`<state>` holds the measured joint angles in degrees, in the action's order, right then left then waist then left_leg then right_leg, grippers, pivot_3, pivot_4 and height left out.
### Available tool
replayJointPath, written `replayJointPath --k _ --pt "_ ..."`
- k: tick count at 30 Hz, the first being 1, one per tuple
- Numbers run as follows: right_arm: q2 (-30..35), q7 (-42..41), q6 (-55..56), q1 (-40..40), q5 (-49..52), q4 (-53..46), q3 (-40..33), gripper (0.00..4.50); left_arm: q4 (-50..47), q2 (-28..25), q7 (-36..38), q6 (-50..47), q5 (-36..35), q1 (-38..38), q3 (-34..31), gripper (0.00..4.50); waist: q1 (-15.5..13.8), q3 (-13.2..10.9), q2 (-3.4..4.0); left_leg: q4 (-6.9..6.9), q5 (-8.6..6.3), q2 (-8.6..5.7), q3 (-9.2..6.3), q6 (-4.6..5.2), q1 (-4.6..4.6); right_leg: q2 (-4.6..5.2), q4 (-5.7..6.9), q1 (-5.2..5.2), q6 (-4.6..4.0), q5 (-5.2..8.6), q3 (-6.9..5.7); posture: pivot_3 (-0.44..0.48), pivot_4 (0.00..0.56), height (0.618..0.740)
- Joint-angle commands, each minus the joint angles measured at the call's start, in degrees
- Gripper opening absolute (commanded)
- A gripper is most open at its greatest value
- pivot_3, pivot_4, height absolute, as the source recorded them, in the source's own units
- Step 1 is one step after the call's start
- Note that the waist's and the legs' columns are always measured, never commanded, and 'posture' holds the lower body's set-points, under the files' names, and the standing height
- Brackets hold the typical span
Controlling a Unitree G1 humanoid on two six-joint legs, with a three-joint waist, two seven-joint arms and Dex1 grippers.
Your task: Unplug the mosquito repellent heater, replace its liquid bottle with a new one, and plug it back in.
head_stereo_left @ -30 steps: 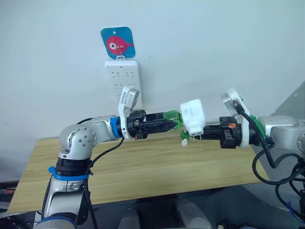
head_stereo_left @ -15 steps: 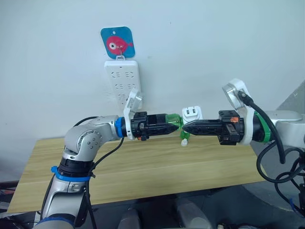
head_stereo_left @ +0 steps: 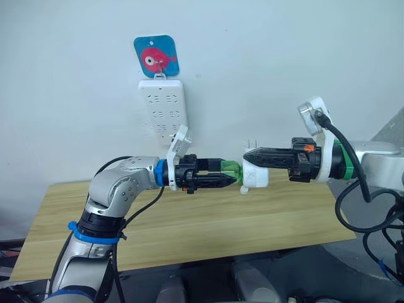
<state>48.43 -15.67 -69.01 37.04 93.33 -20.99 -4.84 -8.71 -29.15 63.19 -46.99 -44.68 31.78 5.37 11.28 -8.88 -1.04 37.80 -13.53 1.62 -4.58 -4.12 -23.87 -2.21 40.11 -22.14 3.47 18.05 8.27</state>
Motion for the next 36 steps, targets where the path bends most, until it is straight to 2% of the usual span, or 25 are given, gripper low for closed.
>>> replayJointPath --k 1,11,18,21,22,25,29,32,36 --pt "0.0 0.7 0.9 1.1 -0.6 0.0 0.0 0.0 -2.7 -0.2 1.1 1.5 -0.5 0.5 -0.8 2.4 0.0 0.0 0.0 0.0 0.0 0.0 0.0 0.0 0.0 0.0 0.0 0.0 0.0 0.0 0.0 -0.226 0.092 0.74" --pt "-0.4 0.6 1.1 1.6 -1.1 0.4 0.0 0.0 -2.6 -0.1 1.2 1.6 -0.4 -0.1 -0.9 2.39 0.0 0.0 0.0 0.0 0.0 0.0 0.0 0.01 0.0 0.0 0.0 0.0 0.0 0.0 0.0 -0.225 0.094 0.74" --pt "0.3 -0.1 3.4 2.4 2.5 0.1 -3.7 0.0 -0.9 1.3 -1.2 1.9 -0.4 -1.2 -2.0 2.39 0.0 0.0 0.0 0.0 -0.01 0.0 0.0 0.01 0.0 0.0 -0.01 0.0 0.01 0.0 0.0 -0.236 0.093 0.74" --pt "0.7 1.9 5.8 1.3 4.9 -0.6 -6.4 0.53 0.1 2.8 -3.2 3.0 -0.1 -1.7 -2.8 2.39 0.0 0.0 0.0 0.0 -0.01 0.0 0.01 0.01 -0.01 0.0 -0.02 0.0 0.01 0.0 0.01 -0.246 0.091 0.74" --pt "1.1 3.1 6.6 0.1 5.5 -1.3 -7.6 0.84 0.3 3.8 -4.4 3.1 -0.5 -2.0 -3.5 2.39 0.0 0.0 0.0 0.0 -0.01 0.0 0.01 0.01 -0.02 0.0 -0.03 0.0 0.01 0.0 0.01 -0.252 0.09 0.74" --pt "2.1 7.9 9.7 -5.0 8.2 -3.4 -11.5 1.98 0.6 5.8 -6.7 4.3 -0.3 -2.7 -4.7 2.39 0.0 0.0 -0.01 -0.01 -0.01 0.0 0.0 0.02 -0.04 0.0 -0.06 0.01 0.01 0.01 0.0 -0.261 0.089 0.74" --pt "2.2 15.6 14.1 -19.6 8.2 -8.6 -20.5 3.38 0.8 10.4 -12.1 6.4 -0.8 -3.2 -7.2 2.39 -0.2 0.0 -0.03 0.0 -0.04 -0.01 0.01 0.07 -0.11 0.01 -0.14 0.01 0.02 0.01 0.02 -0.276 0.085 0.74" --pt "1.4 18.3 16.8 -27.3 8.2 -12.5 -23.4 4.47 0.7 11.9 -13.7 7.4 -0.4 -3.3 -7.8 2.39 0.0 0.0 0.01 0.03 -0.06 -0.03 0.07 0.09 -0.15 0.02 -0.13 -0.03 0.06 -0.01 0.1 -0.292 0.084 0.74" --pt "-2.3 24.1 22.3 -36.4 8.0 -20.0 -23.7 4.5 0.5 14.3 -16.0 8.0 -0.6 -3.3 -8.0 2.39 0.6 0.2 0.13 0.02 -0.05 0.04 0.12 0.09 -0.02 -0.08 -0.1 0.02 0.11 -0.02 0.19 -0.303 0.083 0.74"
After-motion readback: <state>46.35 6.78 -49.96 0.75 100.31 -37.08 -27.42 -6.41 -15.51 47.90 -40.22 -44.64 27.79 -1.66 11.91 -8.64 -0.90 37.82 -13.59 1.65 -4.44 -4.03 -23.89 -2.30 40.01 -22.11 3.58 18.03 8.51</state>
